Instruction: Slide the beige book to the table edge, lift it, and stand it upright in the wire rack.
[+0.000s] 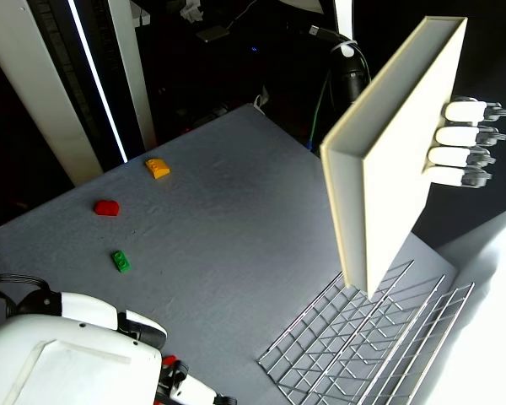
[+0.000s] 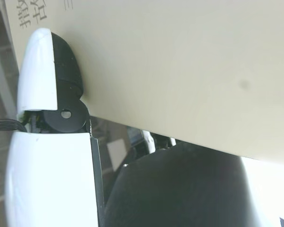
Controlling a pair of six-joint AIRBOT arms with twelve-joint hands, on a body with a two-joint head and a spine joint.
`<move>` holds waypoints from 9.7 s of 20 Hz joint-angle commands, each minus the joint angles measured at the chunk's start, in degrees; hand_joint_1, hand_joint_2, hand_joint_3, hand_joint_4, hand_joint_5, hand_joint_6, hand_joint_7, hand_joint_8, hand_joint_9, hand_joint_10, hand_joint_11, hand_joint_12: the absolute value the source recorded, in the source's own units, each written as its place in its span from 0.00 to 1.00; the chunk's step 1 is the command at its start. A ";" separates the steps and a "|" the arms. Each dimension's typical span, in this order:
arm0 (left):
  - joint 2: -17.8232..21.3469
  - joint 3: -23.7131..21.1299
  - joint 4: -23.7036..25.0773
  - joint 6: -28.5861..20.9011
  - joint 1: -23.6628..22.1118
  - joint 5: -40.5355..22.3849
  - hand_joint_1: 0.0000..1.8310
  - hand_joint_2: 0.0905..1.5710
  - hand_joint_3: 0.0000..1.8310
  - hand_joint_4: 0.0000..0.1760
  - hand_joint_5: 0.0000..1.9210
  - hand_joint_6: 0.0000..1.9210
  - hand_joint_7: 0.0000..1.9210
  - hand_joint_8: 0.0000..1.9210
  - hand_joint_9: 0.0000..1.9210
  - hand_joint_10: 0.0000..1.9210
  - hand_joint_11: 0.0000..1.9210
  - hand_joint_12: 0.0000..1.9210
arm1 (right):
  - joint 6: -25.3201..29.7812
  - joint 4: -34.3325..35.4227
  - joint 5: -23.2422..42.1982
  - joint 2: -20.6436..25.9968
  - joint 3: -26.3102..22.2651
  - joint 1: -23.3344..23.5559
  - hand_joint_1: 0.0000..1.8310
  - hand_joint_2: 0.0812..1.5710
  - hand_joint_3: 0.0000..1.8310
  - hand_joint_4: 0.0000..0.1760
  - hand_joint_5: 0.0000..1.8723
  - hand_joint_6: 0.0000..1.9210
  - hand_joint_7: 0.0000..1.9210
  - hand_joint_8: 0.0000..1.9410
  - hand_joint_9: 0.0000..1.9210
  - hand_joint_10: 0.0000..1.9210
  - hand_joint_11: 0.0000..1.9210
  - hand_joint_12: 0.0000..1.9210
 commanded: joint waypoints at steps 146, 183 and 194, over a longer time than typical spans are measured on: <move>-13.41 1.16 -20.19 1.33 4.52 -5.09 0.40 0.67 0.00 0.00 0.34 0.00 0.29 0.00 0.29 0.04 0.07 0.56 | -11.07 1.61 -7.36 -3.79 -4.88 2.54 0.09 0.72 0.00 0.00 0.16 0.00 0.15 0.00 0.14 0.00 0.00 0.39; 47.62 -29.15 13.85 23.79 20.97 3.07 0.21 0.64 0.00 0.00 0.15 0.00 0.15 0.01 0.15 0.01 0.00 0.38 | -20.90 21.80 14.42 2.10 -5.56 2.28 0.07 0.75 0.00 0.00 0.19 0.01 0.19 0.01 0.18 0.01 0.00 0.47; 52.17 -32.49 39.87 24.32 7.47 9.59 0.27 0.74 0.01 0.00 0.51 0.42 0.50 0.38 0.42 0.60 0.30 0.85 | -34.64 37.08 22.27 2.06 -5.65 1.90 0.25 0.79 0.00 0.00 0.47 0.22 0.55 0.08 0.45 0.46 0.35 0.82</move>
